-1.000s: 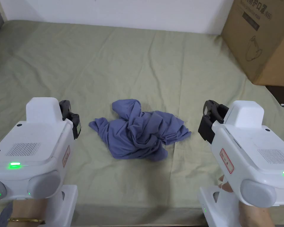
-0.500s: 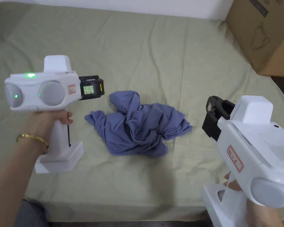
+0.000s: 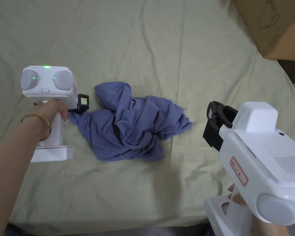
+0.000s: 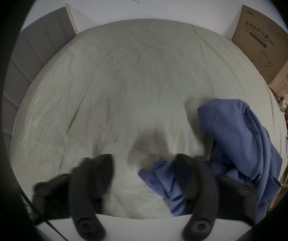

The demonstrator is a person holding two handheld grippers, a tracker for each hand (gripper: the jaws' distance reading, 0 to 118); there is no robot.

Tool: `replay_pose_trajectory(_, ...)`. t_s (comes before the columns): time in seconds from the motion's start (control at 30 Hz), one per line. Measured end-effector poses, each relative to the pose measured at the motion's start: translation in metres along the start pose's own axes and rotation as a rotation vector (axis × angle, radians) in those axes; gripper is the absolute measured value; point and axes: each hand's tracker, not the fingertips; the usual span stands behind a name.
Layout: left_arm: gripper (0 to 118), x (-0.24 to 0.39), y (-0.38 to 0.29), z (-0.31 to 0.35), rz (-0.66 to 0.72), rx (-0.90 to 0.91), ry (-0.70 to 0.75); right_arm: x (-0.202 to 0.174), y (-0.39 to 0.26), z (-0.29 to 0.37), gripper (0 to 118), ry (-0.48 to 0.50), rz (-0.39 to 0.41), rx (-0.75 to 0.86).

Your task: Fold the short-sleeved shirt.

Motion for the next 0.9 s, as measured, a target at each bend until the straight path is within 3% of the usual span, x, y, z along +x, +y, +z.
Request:
replay_pose_trajectory(0.07,40,-0.002,-0.005,-0.004,-0.024,-0.059,-0.047,0.001,-0.002,-0.003,0,-0.002,-0.006,-0.010)
replay_pose_trajectory(0.1,18,0.000,-0.009,-0.005,-0.007,-0.077,-0.085,0.001,-0.003,-0.004,0,-0.005,-0.009,-0.014)
replay_pose_trajectory(0.13,11,0.002,-0.012,-0.005,0.040,-0.066,-0.118,0.001,-0.004,-0.004,0,-0.006,-0.012,-0.015)
replay_pose_trajectory(0.27,0,-0.010,-0.007,0.003,0.048,-0.063,-0.102,0.001,-0.002,-0.005,0,-0.006,-0.010,-0.024)
replay_pose_trajectory(0.53,0,-0.053,0.000,0.082,0.146,0.239,-0.256,0.011,0.028,-0.021,0,0.002,-0.004,-0.055)
replay_pose_trajectory(0.63,0,-0.064,-0.011,0.101,0.159,0.298,-0.271,0.024,0.045,-0.052,1,-0.008,0.008,-0.172)
replay_pose_trajectory(0.67,0,-0.068,-0.015,0.106,0.161,0.315,-0.270,0.026,0.050,-0.062,12,-0.027,0.014,-0.194)
replay_pose_trajectory(0.73,0,-0.070,-0.024,0.112,0.163,0.329,-0.267,0.035,0.057,-0.091,81,-0.040,0.007,-0.294)
replay_pose_trajectory(0.77,0,-0.073,-0.028,0.114,0.162,0.334,-0.263,0.041,0.058,-0.108,98,-0.019,-0.007,-0.357)
replay_pose_trajectory(0.83,0,-0.073,-0.036,0.117,0.169,0.351,-0.249,0.049,0.052,-0.140,105,-0.016,-0.025,-0.493)
replay_pose_trajectory(0.87,0,-0.076,-0.039,0.117,0.168,0.352,-0.243,0.052,0.048,-0.155,116,-0.009,-0.034,-0.555)
replay_pose_trajectory(0.9,0,-0.078,-0.042,0.117,0.172,0.354,-0.236,0.052,0.043,-0.167,117,0.002,-0.042,-0.587)
